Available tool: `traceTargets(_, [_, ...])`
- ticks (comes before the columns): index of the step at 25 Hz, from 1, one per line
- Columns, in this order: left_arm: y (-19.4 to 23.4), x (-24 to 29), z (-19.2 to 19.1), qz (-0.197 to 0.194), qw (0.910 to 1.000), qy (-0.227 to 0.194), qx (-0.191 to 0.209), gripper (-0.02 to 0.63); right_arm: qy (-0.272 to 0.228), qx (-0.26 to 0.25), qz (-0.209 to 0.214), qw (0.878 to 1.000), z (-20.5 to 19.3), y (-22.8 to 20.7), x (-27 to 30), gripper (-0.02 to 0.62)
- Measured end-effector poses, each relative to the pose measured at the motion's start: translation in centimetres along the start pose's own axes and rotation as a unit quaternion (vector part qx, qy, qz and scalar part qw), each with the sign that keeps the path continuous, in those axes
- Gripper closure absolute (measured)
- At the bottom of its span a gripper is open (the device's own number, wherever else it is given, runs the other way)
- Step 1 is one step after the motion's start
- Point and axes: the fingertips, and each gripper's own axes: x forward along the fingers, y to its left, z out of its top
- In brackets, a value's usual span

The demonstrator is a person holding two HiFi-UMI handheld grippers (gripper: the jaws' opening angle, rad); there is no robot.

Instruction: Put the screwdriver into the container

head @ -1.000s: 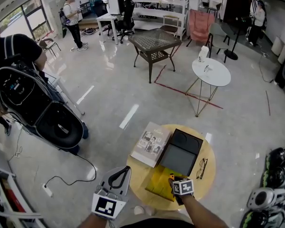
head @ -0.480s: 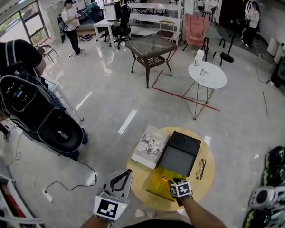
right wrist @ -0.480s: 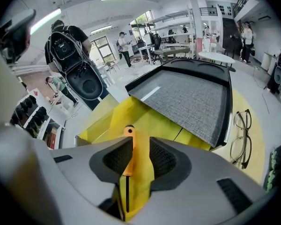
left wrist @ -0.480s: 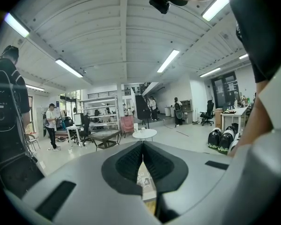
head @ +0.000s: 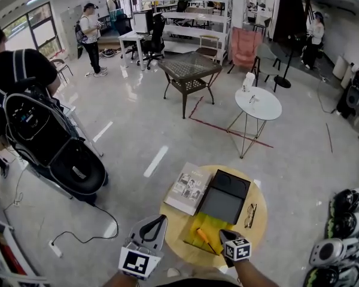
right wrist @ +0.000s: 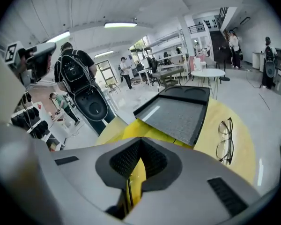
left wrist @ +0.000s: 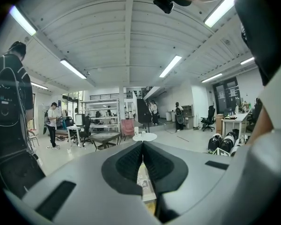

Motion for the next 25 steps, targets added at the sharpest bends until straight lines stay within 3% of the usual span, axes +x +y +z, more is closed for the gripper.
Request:
traceTargets(3, [-0.3,-0.3,0.5,-0.008,0.9999,-0.006,0.009,0.589,-0.032,-0.017,-0.003,0.999,1.6,0.8,-2.0,0.581])
traceTargets(11, [-0.5,-1.8,1.1,-0.015,0.9995,-0.026,-0.012,0.589,-0.099,-0.051,0.0,0.994,5.6,3.9,-7.1,0.581])
traceTargets(25, [-0.9,-4.7,1.5,-0.015,0.9993,-0.035,0.001,0.589,-0.164,-0.079,0.005,0.983,8.5,7.7,-13.5,0.581])
